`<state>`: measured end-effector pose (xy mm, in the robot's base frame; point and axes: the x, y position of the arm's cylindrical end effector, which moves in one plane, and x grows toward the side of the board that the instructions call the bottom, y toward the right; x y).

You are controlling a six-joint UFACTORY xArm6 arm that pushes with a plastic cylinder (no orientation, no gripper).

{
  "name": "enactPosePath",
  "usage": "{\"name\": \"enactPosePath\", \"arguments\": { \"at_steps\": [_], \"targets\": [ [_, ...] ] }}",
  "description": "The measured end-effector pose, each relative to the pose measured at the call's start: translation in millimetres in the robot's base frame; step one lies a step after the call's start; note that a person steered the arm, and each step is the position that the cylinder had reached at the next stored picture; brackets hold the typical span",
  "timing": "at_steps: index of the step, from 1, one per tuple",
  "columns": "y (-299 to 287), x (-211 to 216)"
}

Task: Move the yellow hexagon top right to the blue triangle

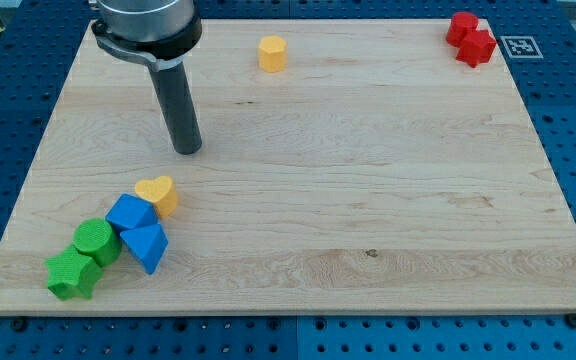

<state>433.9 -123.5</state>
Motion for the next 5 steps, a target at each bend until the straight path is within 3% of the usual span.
{"name": "enactPosePath", "arguments": {
  "at_steps": [1, 3, 4, 5],
  "targets": [
    [0.0, -15.2],
    [0.1, -140.8],
    [20.1, -207.4],
    [84.2, -220.9]
  ]
}}
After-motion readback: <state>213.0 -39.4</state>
